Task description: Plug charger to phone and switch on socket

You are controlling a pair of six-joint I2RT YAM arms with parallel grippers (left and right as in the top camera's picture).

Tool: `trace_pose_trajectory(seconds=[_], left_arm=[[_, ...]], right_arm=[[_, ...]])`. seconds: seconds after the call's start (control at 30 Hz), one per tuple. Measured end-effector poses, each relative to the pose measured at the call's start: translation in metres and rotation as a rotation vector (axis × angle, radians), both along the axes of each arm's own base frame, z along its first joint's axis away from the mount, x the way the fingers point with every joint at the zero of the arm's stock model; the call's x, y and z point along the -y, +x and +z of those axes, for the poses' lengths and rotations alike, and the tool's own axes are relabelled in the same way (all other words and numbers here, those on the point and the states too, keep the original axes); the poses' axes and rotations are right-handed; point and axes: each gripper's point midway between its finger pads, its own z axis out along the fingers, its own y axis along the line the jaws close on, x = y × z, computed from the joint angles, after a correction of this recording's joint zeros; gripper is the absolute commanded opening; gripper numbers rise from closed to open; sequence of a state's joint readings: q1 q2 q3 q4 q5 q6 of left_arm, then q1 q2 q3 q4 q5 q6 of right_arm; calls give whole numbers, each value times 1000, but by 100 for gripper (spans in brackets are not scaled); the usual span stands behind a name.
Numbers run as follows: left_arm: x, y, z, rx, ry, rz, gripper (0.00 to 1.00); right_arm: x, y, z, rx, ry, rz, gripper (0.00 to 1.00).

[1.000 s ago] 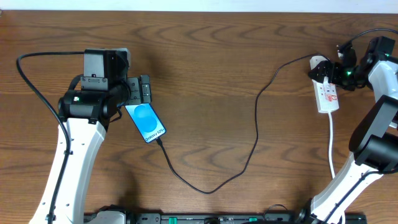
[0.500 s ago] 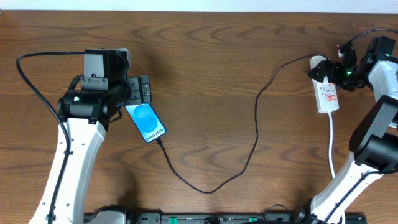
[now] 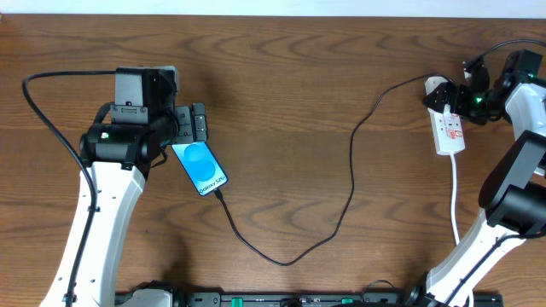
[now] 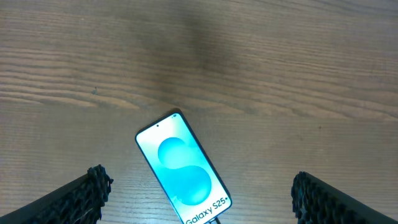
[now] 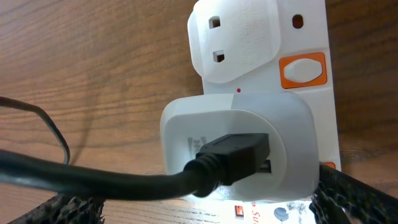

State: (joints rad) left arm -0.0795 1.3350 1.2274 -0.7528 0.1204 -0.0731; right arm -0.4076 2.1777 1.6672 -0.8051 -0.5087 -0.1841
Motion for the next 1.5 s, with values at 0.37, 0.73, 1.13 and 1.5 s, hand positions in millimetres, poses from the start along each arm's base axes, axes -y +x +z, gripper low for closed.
trace_pose_trajectory(seconds=[0.37,0.73,1.13,1.5], left_arm=[[0,0,0,0,0,0,95],[0,0,0,0,0,0,95],[0,0,0,0,0,0,95],[0,0,0,0,0,0,95]], right_arm=[[0,1,-2,11,-6,1,99],[-1,0,-2,14,-7,1,99],[-2,-2,-3,15,-6,2,99],[-2,-2,-3,15,-6,2,99]])
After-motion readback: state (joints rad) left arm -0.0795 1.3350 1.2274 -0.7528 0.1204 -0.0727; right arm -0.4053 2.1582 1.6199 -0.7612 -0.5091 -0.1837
